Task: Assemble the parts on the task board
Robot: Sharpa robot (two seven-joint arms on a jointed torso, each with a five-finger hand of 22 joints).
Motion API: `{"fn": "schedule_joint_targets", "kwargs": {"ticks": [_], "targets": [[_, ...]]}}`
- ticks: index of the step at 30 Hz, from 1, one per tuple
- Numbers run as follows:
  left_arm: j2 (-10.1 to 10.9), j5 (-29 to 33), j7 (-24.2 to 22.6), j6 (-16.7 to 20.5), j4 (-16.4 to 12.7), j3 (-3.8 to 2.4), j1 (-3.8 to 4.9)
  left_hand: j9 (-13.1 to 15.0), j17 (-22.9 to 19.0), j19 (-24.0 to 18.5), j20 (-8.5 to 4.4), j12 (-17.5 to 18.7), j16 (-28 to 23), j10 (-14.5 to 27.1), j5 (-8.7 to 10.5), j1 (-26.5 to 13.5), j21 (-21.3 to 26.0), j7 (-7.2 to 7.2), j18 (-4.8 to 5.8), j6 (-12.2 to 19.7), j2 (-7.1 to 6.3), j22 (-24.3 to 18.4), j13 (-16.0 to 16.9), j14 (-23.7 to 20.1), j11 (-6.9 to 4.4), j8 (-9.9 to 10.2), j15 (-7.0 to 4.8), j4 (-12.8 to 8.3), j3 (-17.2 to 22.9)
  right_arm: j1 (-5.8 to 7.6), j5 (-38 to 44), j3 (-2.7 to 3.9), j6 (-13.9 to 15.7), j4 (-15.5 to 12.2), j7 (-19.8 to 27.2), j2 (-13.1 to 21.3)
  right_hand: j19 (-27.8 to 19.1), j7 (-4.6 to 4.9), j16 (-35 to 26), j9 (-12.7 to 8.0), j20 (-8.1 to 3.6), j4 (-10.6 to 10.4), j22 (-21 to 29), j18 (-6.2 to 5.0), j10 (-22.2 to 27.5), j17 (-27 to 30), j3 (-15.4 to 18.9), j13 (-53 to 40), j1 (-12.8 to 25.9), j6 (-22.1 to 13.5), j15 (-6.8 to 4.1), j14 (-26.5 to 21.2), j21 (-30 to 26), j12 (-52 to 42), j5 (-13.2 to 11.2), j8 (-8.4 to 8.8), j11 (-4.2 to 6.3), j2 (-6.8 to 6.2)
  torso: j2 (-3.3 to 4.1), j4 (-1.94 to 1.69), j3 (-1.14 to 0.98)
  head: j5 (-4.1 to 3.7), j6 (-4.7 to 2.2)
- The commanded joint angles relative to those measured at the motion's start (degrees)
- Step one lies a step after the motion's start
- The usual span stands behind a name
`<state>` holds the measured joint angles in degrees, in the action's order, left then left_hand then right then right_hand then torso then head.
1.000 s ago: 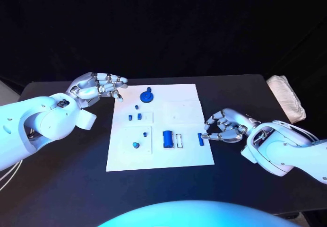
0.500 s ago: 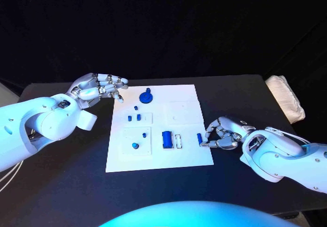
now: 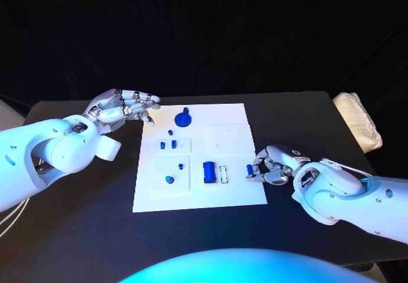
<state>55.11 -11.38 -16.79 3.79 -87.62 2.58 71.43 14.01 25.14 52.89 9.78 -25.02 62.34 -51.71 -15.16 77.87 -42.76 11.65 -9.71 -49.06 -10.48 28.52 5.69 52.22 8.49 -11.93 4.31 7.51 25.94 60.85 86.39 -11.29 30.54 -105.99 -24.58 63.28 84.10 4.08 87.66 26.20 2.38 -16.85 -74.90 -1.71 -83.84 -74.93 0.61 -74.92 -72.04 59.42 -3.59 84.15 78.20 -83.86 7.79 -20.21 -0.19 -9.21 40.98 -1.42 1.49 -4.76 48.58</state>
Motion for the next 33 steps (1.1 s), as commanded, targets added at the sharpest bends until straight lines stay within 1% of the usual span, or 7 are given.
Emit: {"fn": "schedule_joint_targets", "kwargs": {"ticks": [1,5,8,13,19,28,33], "targets": [[0.0,0.2,-0.5,-1.1,-0.2,-0.02,-0.01,-0.1,0.0,0.4,0.09,-0.4,-0.1,0.5,-0.06,0.0,0.2,0.24,-0.8,0.2,0.25,-0.1,-0.1,-0.2,-0.02,0.0,0.26,0.3,0.0,-0.65,1.7,-0.2,-0.4,0.5,-1.8,-0.6,3.5,-0.04,0.2,-0.2,-0.34,0.3,-10.0,-0.63,-3.8,-11.4,-0.1,-12.4,-1.7,0.7,-0.48,5.0,0.3,-0.2,0.5,-0.11,0.5,0.25,-0.04,0.08,-0.02,0.16,0.18],[0.0,0.2,-0.4,-1.2,-0.2,-0.02,-0.01,-0.1,0.0,0.4,0.09,-0.4,-0.1,0.5,-0.06,0.0,0.2,0.24,-0.8,0.2,0.25,-0.1,-0.1,-0.2,-0.02,0.0,0.26,0.3,0.0,-0.98,2.7,-0.19,-0.5,1.0,-2.1,-1.4,3.5,-0.34,0.2,-0.2,-0.57,0.5,-10.1,-0.62,-3.8,-11.4,-1.2,-12.4,-4.5,1.1,-0.72,5.0,0.3,-0.2,2.8,-0.61,0.78,0.29,-0.09,0.11,-0.07,0.12,0.23],[0.0,0.2,-0.5,-1.2,-0.2,-0.02,-0.01,-0.1,0.0,0.4,0.09,-0.4,-0.1,0.5,-0.06,0.0,0.2,0.25,-0.8,0.2,0.26,-0.1,-0.1,-0.2,-0.02,0.0,0.26,0.4,-0.1,-1.09,3.7,-0.18,-1.1,1.4,-2.3,-1.8,3.5,-0.67,0.2,-0.5,-0.83,1.9,-10.1,-0.62,-3.8,-11.4,-5.2,-12.4,-10.0,1.1,-1.02,5.0,0.2,-0.1,1.3,-0.49,1.1,0.92,-0.15,0.11,-0.03,0.16,-0.07],[0.2,0.2,-0.4,-1.1,-0.3,-0.02,0.0,-0.1,0.0,0.4,0.09,-0.4,-0.1,0.5,-0.06,0.0,0.2,0.25,-0.8,0.2,0.26,-0.1,-0.1,-0.2,-0.02,0.0,0.26,0.4,-0.1,-1.17,5.0,-0.18,-2.2,1.9,-2.5,-2.2,3.6,-0.42,0.2,-1.8,-1.01,2.7,-10.3,-0.57,-3.7,-11.5,-14.6,-12.4,-14.5,2.2,-1.0,5.0,0.4,-0.1,4.7,-0.01,0.99,-1.36,-0.11,0.0,0.01,0.17,0.08],[0.3,0.2,-0.4,-1.1,-0.4,-0.02,0.0,-0.1,0.0,0.4,0.09,-0.4,-0.1,0.5,-0.06,0.0,0.2,0.25,-0.8,0.2,0.26,-0.1,-0.1,-0.2,-0.02,0.0,0.26,0.4,-0.1,-1.19,5.9,-0.18,-3.5,2.2,-2.6,-2.4,3.6,-0.21,0.1,-2.3,-0.75,4.8,-10.4,-0.57,-3.6,-11.4,-24.3,-12.3,-12.2,2.7,-0.8,5.0,0.1,0.2,7.4,-0.24,0.79,-4.53,-0.15,0.1,0.0,0.24,0.13],[0.3,0.2,-0.4,-1.0,-0.4,-0.02,0.0,-0.1,0.1,0.4,0.09,-0.4,-0.1,0.5,-0.07,0.0,0.3,0.25,-0.8,0.2,0.31,-0.2,-0.1,-0.2,-0.02,0.0,0.26,0.5,-0.1,-1.19,5.5,-0.17,-1.1,1.5,-2.3,-2.6,3.9,-0.69,0.5,-1.4,-0.93,6.2,-11.0,-0.38,-4.1,-12.0,-29.5,-12.7,-6.2,2.2,-1.06,5.1,1.1,-0.8,14.1,-1.53,1.18,-4.78,-0.14,0.06,0.01,0.17,0.1],[0.4,0.2,-0.4,-1.0,-0.5,-0.02,0.01,-0.1,0.1,0.4,0.09,-0.4,-0.1,0.5,-0.07,0.0,0.3,0.25,-0.8,0.2,0.31,-0.2,-0.1,-0.2,-0.02,0.0,0.26,0.5,-0.1,-1.13,3.7,-0.08,2.1,0.0,-1.6,-2.2,4.1,-0.93,0.8,-0.8,-1.1,6.5,-11.4,-0.19,-4.5,-12.6,-30.5,-13.1,-3.8,1.9,-1.24,5.3,2.1,-1.7,15.0,-2.24,1.38,-4.54,-0.14,0.03,0.0,0.23,0.01]]}}
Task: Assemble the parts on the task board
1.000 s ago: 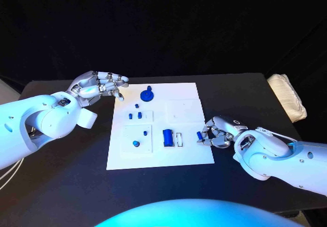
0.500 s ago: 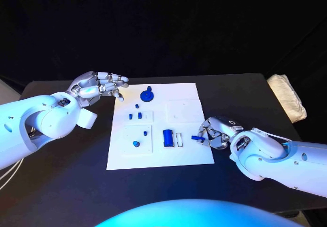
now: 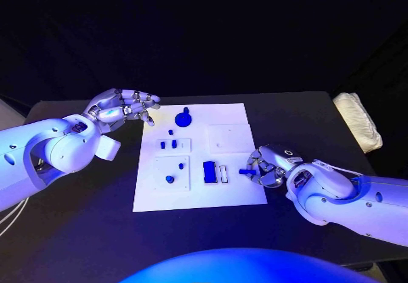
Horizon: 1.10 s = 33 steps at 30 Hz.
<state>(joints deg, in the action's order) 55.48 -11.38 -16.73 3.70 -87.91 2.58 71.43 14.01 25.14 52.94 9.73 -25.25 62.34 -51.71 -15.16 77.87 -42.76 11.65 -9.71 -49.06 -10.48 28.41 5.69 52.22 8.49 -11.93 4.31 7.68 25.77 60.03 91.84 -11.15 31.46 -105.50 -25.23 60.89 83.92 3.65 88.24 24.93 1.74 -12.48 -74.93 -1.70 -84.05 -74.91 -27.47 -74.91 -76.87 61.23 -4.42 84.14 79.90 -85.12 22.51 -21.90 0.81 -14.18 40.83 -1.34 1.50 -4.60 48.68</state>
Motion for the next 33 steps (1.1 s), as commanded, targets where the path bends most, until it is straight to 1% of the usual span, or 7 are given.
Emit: {"fn": "schedule_joint_targets", "kwargs": {"ticks": [1,10,14,18,22,27,33], "targets": [[0.0,0.2,-0.4,-1.0,-0.2,-0.02,0.0,-0.1,0.1,0.4,0.14,-0.2,-0.1,0.5,-0.07,0.0,0.3,0.25,-0.8,0.2,0.31,0.0,-0.1,-0.2,-0.02,0.0,0.27,0.3,0.1,-0.26,-2.1,-0.18,1.6,-0.7,-0.8,0.3,4.3,-0.52,0.3,0.6,-0.47,2.2,-11.4,-0.18,-4.3,-12.6,-2.5,-13.1,1.3,0.1,-0.43,5.3,0.5,-0.4,0.2,-0.63,0.4,0.44,0.01,-0.01,-0.03,0.11,-0.17],[0.0,0.2,-0.4,-1.0,-0.1,-0.02,0.01,-0.1,0.1,0.4,0.14,-0.2,-0.1,0.5,-0.08,0.1,0.3,0.25,-0.81,0.2,0.34,-0.1,-0.1,-0.2,-0.02,0.0,0.26,0.4,0.1,1.15,-5.1,0.14,5.6,-2.5,0.2,0.7,4.4,-0.68,0.4,0.8,-0.58,2.4,-11.6,-0.09,-4.5,-12.8,-2.9,-13.3,2.5,0.0,-0.54,5.4,1.0,-0.9,-0.3,-1.0,0.53,0.33,0.07,0.0,-0.07,0.17,-0.25],[-0.1,0.2,-0.4,-1.0,-0.1,-0.02,0.01,-0.1,0.1,0.5,0.13,-0.2,-0.1,0.5,-0.09,0.2,0.4,0.24,-0.81,0.2,0.34,-0.1,-0.1,-0.2,-0.03,0.0,0.25,0.4,0.1,1.71,-9.8,0.24,7.0,-3.2,0.7,0.3,4.4,-0.74,0.4,1.0,-0.65,2.4,-11.7,-0.08,-4.5,-12.8,-3.0,-13.3,3.3,0.0,-0.6,5.4,1.0,-0.9,-0.9,-1.18,0.59,0.26,0.01,0.06,-0.08,0.16,-0.12],[-0.2,0.2,-0.2,-1.3,-0.1,-0.02,0.01,-0.1,0.1,0.5,0.13,-0.2,-0.1,0.6,-0.09,0.2,0.4,0.24,-0.81,0.2,0.34,-0.1,-0.1,-0.2,-0.03,0.0,0.25,0.4,0.1,1.98,-13.6,0.27,7.6,-3.4,1.0,-0.5,4.4,-0.74,0.3,1.1,-0.69,2.3,-11.6,-0.11,-4.6,-12.8,-3.0,-13.3,4.1,-0.1,-0.63,5.3,0.9,-1.0,-1.3,-1.27,0.59,0.34,0.06,-0.06,-0.05,0.09,0.01],[-0.2,0.2,-0.1,-1.3,-0.1,-0.02,0.01,-0.1,0.1,0.5,0.13,-0.2,-0.1,0.6,-0.09,0.2,0.4,0.24,-0.81,0.2,0.34,-0.1,-0.1,-0.2,-0.03,0.0,0.25,0.4,0.1,2.08,-15.3,0.28,6.3,-3.2,0.4,-1.6,4.4,-0.73,0.4,1.2,-0.71,2.2,-11.7,-0.09,-4.5,-12.8,-2.9,-13.3,5.1,-0.2,-0.63,5.4,0.9,-0.9,-1.9,-1.39,0.58,0.2,0.09,-0.04,-0.06,0.12,0.14],[-0.2,0.2,-0.1,-1.3,-0.2,-0.02,0.01,-0.1,0.1,0.5,0.13,-0.2,-0.1,0.6,-0.09,0.2,0.4,0.25,-0.81,0.3,0.36,-0.2,-0.1,-0.2,-0.02,0.0,0.25,0.4,0.1,2.05,-16.4,0.26,3.7,-2.1,-0.7,-3.6,4.4,-0.7,0.4,1.3,-0.69,1.7,-11.7,-0.09,-4.7,-12.8,-1.9,-13.5,7.0,-0.2,-0.59,5.4,0.9,-1.2,-1.4,-1.61,0.55,-0.05,0.04,0.01,0.06,0.14,0.28],[-0.2,0.2,0.0,-1.3,-0.2,-0.02,0.01,-0.1,0.1,0.5,0.12,-0.3,-0.1,0.6,-0.12,0.3,0.4,0.25,-0.81,0.2,0.49,-0.2,-0.1,-0.2,-0.02,0.0,0.25,0.5,0.2,1.75,-17.1,0.23,1.7,-1.0,-1.6,-5.8,4.5,-0.78,0.3,1.3,-0.68,0.7,-11.8,-0.08,-4.8,-12.6,-1.1,-13.7,9.2,0.0,-0.6,5.3,1.0,-1.7,-2.1,-1.81,0.59,0.5,0.1,0.06,-0.1,0.31,0.46]]}}
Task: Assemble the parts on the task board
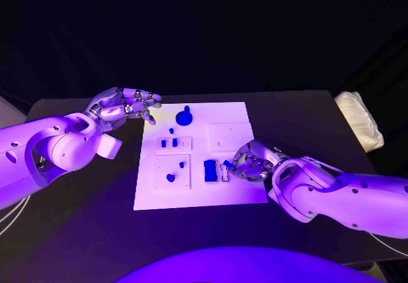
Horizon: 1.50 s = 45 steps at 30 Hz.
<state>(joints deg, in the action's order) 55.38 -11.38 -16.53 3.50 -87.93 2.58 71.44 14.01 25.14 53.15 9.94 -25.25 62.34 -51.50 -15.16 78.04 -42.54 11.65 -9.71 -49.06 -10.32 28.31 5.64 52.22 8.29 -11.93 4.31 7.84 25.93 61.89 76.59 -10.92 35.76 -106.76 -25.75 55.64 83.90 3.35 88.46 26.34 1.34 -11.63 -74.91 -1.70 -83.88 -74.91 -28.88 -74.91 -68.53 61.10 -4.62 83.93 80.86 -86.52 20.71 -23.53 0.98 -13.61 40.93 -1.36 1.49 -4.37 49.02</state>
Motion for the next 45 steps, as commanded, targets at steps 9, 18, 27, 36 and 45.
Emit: {"fn": "schedule_joint_targets", "kwargs": {"ticks": [9,18,27,36,45], "targets": [[-0.1,0.2,0.1,-1.3,-0.2,-0.02,0.01,-0.1,0.1,0.3,-0.09,-0.3,-0.1,0.4,-0.12,0.1,0.2,0.25,-0.81,0.2,0.33,-0.1,-0.1,-0.2,0.19,0.0,0.25,0.3,0.0,-0.21,-1.8,0.01,-3.9,1.3,-1.6,-2.3,4.7,-0.52,0.4,-0.1,-0.28,-2.1,-12.2,0.09,-5.3,-13.2,1.9,-14.0,4.5,0.5,-0.4,5.6,0.9,-1.1,-0.8,-0.42,0.46,0.07,0.04,0.05,-0.03,-0.12,0.13],[0.0,0.2,0.2,-1.4,-0.2,-0.02,0.01,-0.1,0.1,0.3,-0.09,-0.3,-0.1,0.4,-0.12,0.1,0.2,0.25,-0.81,0.2,0.33,-0.1,-0.1,-0.2,0.19,0.0,0.25,0.3,0.0,-0.22,-1.6,0.01,-4.9,1.4,-1.7,-2.6,4.8,-0.58,0.6,-0.2,-0.28,-2.9,-12.3,0.17,-5.5,-13.5,2.8,-14.2,5.9,0.7,-0.41,5.7,1.3,-1.5,-1.1,-0.56,0.49,-0.09,0.0,0.1,-0.09,0.06,0.41],[0.0,0.2,0.4,-1.5,-0.3,-0.02,0.01,-0.1,0.1,0.4,-0.09,-0.3,-0.1,0.4,-0.13,0.3,0.3,0.26,-0.81,0.3,0.45,-0.1,-0.1,-0.3,0.2,0.0,0.25,0.4,0.1,-0.22,-1.3,0.01,-5.4,1.3,-1.7,-2.6,4.9,-0.77,0.8,-0.1,-0.32,-3.6,-12.5,0.26,-5.6,-13.9,3.4,-14.5,6.8,1.3,-0.48,5.8,1.7,-2.0,-1.2,-0.9,0.63,0.3,-0.01,0.07,-0.06,0.11,0.55],[0.1,0.2,0.4,-1.5,-0.3,-0.02,0.01,-0.1,0.1,0.4,-0.09,-0.3,-0.1,0.4,-0.13,0.3,0.3,0.26,-0.81,0.3,0.45,-0.1,-0.1,-0.3,0.2,0.0,0.25,0.4,0.1,-0.22,-0.8,0.01,-5.0,1.5,-1.7,-2.8,4.8,-0.8,0.8,-0.1,-0.33,-3.7,-12.5,0.22,-5.6,-13.9,3.5,-14.4,6.9,1.4,-0.5,5.8,1.6,-1.9,-1.2,-0.93,0.65,0.4,0.02,0.02,-0.04,0.11,0.51],[0.1,0.2,0.5,-1.4,-0.3,-0.02,0.01,-0.1,0.1,0.4,-0.09,-0.3,-0.1,0.5,-0.12,0.2,0.4,0.27,-0.8,0.3,0.52,-0.2,-0.1,-0.3,0.21,0.0,0.28,0.6,0.0,-0.21,-0.6,0.02,-5.2,1.9,-1.7,-3.1,4.7,-0.68,0.7,-0.2,-0.35,-4.8,-12.3,0.13,-5.5,-13.7,5.8,-14.3,9.2,1.2,-0.48,5.8,1.0,-1.6,-0.9,-1.04,0.57,-0.02,-0.01,0.07,-0.08,0.12,0.59]]}}
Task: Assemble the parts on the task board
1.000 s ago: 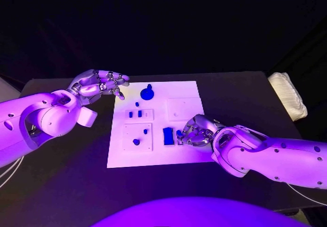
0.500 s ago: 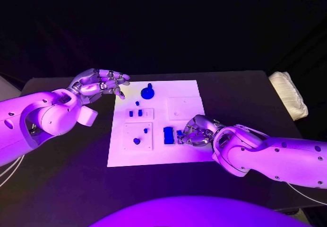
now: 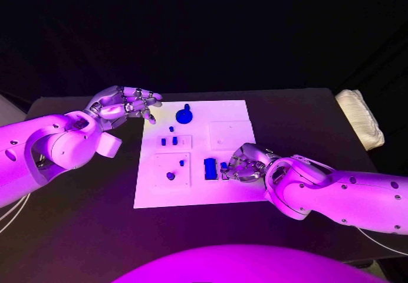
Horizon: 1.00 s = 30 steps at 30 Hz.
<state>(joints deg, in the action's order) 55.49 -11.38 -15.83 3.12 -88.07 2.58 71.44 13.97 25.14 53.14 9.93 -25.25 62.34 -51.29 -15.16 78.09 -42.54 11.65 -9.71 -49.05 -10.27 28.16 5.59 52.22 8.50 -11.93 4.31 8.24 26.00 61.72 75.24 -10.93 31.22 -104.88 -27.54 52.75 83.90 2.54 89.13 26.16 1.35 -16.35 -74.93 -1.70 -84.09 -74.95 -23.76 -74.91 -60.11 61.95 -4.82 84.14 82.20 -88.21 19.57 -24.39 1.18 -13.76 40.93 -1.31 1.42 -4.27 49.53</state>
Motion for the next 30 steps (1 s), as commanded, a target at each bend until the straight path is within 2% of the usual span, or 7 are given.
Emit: {"fn": "schedule_joint_targets", "kwargs": {"ticks": [1,20,22,25,28,30], "targets": [[0.0,0.2,-0.2,-1.1,-0.2,-0.02,0.01,-0.1,0.1,0.4,-0.08,-0.3,-0.1,0.3,-0.12,0.2,0.4,0.27,-0.8,0.3,0.47,0.0,0.0,-0.3,0.0,0.0,0.27,0.2,0.0,-0.04,0.8,0.02,-0.9,0.0,0.0,-0.2,4.7,0.12,0.0,-0.1,-0.36,-0.1,-12.3,0.12,-5.3,-13.6,1.0,-14.3,1.0,0.3,-0.28,5.5,-0.3,0.1,0.1,-0.2,0.37,0.15,-0.01,0.02,-0.01,0.02,0.07],[-0.1,0.0,0.0,-1.7,0.0,-0.02,0.01,-0.1,0.1,0.5,-0.08,-0.3,-0.1,0.3,-0.14,0.2,0.4,0.27,-0.79,0.2,0.56,-0.1,-0.1,-0.3,0.0,-0.1,0.28,0.3,0.0,-0.04,0.7,0.02,-1.0,-0.5,1.1,0.8,4.7,0.06,0.0,-0.2,-0.35,0.0,-12.3,0.1,-5.3,-13.5,2.7,-14.2,1.8,0.1,-0.29,5.5,-0.5,0.3,-0.2,-0.26,0.4,0.41,-0.03,0.01,-0.04,-0.06,0.12],[0.0,0.0,0.0,-1.7,0.0,-0.02,0.01,-0.1,0.1,0.5,-0.08,-0.3,-0.1,0.3,-0.14,0.2,0.4,0.27,-0.79,0.2,0.56,-0.1,-0.1,-0.3,0.0,-0.1,0.28,0.3,0.0,-0.05,0.6,0.02,-1.2,-0.6,1.8,1.2,4.6,0.11,-0.2,-0.2,-0.37,1.3,-12.2,0.03,-5.2,-13.3,3.1,-14.1,-0.8,-0.2,-0.3,5.5,-0.9,0.5,-2.4,-0.26,0.38,0.23,-0.04,0.02,-0.05,-0.05,0.09],[0.0,0.0,0.0,-1.7,0.0,-0.02,0.01,-0.1,0.1,0.5,-0.08,-0.3,-0.1,0.3,-0.14,0.2,0.4,0.27,-0.79,0.2,0.56,-0.1,-0.1,-0.3,0.0,-0.1,0.28,0.3,0.0,-0.05,0.3,0.02,-2.0,-0.5,3.1,1.8,4.5,0.19,-0.4,-0.5,-0.35,3.2,-12.1,-0.07,-5.0,-13.0,4.5,-13.9,-5.2,-0.5,-0.26,5.4,-1.4,1.1,-9.7,-0.19,0.31,0.27,0.0,0.05,-0.07,0.01,0.11],[0.0,-0.1,0.0,-1.7,0.1,-0.02,0.01,-0.1,0.1,0.5,-0.08,-0.3,-0.1,0.3,-0.14,0.2,0.4,0.27,-0.79,0.2,0.56,-0.1,-0.1,-0.3,0.0,-0.1,0.28,0.3,0.0,-0.05,0.2,0.01,-2.6,-0.3,3.9,2.0,4.5,0.18,-0.5,-0.8,-0.32,4.3,-12.1,-0.09,-4.9,-12.8,5.9,-13.9,-8.4,-0.6,-0.26,5.4,-1.6,1.3,-13.3,-0.07,0.31,0.46,-0.03,0.08,-0.05,0.01,0.11],[-0.1,-0.1,-0.1,-1.7,0.1,-0.02,0.01,-0.1,0.1,0.5,-0.08,-0.4,-0.1,0.3,-0.16,0.2,0.5,0.27,-0.79,0.3,0.69,-0.1,-0.1,-0.3,0.0,-0.1,0.28,0.4,0.0,-0.07,0.6,0.01,-2.9,-0.2,3.9,2.0,4.5,0.14,-0.5,-1.1,-0.32,4.8,-12.1,-0.08,-4.9,-12.9,6.5,-13.9,-10.3,-0.5,-0.27,5.4,-1.5,1.3,-14.5,0.03,0.35,0.8,-0.04,0.09,-0.09,0.01,0.1]]}}
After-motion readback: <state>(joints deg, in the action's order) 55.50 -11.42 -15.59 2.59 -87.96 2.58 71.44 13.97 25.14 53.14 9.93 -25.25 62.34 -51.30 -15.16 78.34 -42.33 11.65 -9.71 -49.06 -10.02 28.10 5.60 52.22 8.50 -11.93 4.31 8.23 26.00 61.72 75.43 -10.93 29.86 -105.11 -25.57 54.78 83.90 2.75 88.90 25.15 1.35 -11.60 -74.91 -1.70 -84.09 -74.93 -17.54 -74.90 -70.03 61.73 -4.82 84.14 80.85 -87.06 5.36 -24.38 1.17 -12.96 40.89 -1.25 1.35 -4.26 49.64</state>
